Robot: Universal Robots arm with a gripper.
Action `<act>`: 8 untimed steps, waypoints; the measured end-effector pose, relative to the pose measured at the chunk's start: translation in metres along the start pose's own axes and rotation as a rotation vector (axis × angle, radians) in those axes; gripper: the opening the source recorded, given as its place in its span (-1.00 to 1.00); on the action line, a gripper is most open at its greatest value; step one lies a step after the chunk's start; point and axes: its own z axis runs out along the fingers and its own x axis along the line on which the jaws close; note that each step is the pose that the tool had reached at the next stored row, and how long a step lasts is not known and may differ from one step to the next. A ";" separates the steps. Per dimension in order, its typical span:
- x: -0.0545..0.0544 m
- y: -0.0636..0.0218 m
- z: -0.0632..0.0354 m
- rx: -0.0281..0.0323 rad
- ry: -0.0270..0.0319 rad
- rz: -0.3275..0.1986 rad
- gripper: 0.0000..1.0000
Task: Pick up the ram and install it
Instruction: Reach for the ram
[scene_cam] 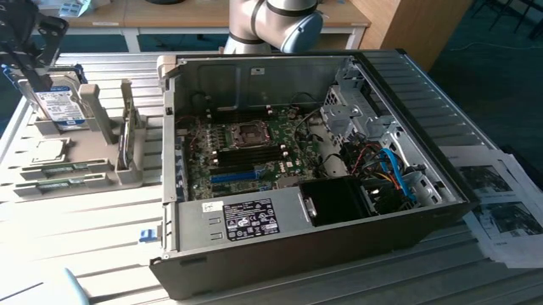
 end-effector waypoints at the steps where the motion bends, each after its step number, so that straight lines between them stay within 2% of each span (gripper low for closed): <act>1: 0.003 -0.0003 0.0001 0.0001 0.0000 0.000 -0.80; 8: 0.023 -0.0018 0.0013 0.0002 0.0012 0.000 -0.80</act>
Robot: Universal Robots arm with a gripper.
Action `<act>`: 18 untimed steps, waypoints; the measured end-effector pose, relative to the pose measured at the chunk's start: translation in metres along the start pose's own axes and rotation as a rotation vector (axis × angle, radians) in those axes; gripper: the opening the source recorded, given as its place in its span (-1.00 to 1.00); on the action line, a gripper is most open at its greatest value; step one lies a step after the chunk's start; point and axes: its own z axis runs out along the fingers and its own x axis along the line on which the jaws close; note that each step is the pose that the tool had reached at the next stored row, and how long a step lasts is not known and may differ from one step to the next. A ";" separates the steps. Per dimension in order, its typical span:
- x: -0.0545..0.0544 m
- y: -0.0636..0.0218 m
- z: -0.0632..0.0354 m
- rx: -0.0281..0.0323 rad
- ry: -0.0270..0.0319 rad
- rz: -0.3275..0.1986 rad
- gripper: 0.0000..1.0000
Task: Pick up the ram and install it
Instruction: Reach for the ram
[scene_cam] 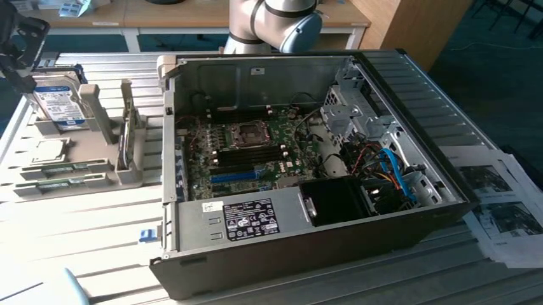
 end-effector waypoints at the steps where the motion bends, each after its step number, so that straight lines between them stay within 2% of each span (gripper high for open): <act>1: 0.003 -0.0003 0.0003 0.0001 0.0005 0.000 -0.80; 4: 0.008 -0.0006 0.0008 0.0003 0.0015 0.000 -0.80; 11: 0.009 -0.0006 0.0007 0.0003 0.0016 0.000 -0.80; 18: 0.009 0.0030 0.0013 0.0003 0.0016 0.000 -0.80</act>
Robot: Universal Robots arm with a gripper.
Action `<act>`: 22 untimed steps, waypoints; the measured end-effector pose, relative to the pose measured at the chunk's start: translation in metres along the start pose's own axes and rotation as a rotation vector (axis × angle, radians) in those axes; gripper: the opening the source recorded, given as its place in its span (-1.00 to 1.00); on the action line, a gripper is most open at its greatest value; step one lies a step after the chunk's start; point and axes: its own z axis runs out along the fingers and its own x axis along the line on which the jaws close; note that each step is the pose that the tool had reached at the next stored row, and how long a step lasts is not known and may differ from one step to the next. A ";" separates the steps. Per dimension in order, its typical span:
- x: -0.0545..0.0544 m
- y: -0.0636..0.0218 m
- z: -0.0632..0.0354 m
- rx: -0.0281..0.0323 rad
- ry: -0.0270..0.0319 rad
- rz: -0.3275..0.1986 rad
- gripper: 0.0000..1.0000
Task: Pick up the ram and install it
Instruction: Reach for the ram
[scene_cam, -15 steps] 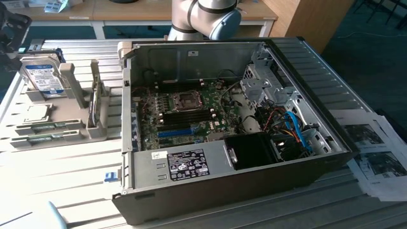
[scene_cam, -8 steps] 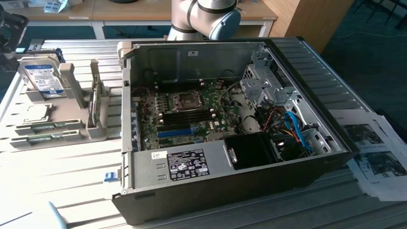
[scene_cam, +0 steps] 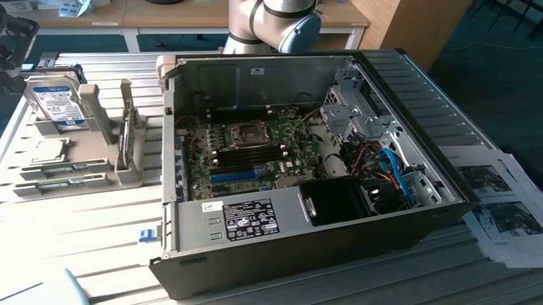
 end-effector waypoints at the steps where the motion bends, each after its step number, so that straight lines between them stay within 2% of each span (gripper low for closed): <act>1: 0.000 0.0006 0.0001 0.0000 0.0000 0.000 -0.80; 22: 0.006 0.0194 0.0044 -0.0001 -0.0002 0.002 -0.80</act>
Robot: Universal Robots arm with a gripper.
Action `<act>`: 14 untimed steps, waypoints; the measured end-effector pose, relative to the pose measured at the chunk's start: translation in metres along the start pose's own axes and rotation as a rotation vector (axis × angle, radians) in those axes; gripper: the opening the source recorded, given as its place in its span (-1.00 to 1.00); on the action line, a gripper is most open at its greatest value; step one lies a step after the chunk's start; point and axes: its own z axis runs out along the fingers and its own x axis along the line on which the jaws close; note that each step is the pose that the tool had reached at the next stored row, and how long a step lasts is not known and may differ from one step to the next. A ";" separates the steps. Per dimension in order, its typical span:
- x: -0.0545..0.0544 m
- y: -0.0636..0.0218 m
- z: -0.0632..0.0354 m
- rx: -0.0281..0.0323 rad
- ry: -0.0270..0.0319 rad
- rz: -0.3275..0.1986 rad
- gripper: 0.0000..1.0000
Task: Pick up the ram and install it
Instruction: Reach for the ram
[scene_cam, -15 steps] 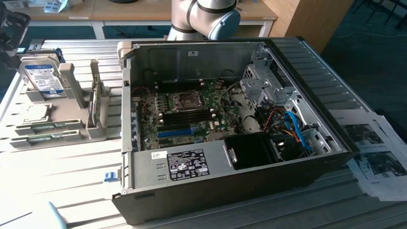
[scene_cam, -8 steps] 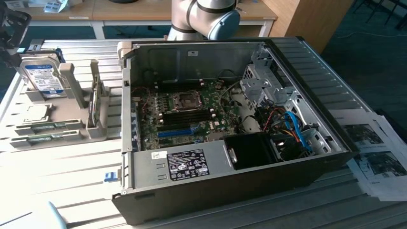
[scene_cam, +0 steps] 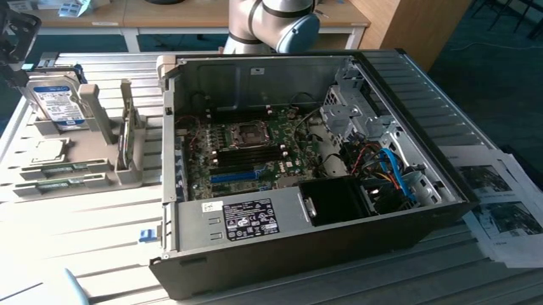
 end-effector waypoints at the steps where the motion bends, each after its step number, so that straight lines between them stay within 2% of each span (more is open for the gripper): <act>1: 0.001 0.0008 0.0002 0.0000 0.0000 0.000 -0.80; 14: 0.007 0.0083 0.0029 0.0001 0.0000 0.002 -0.80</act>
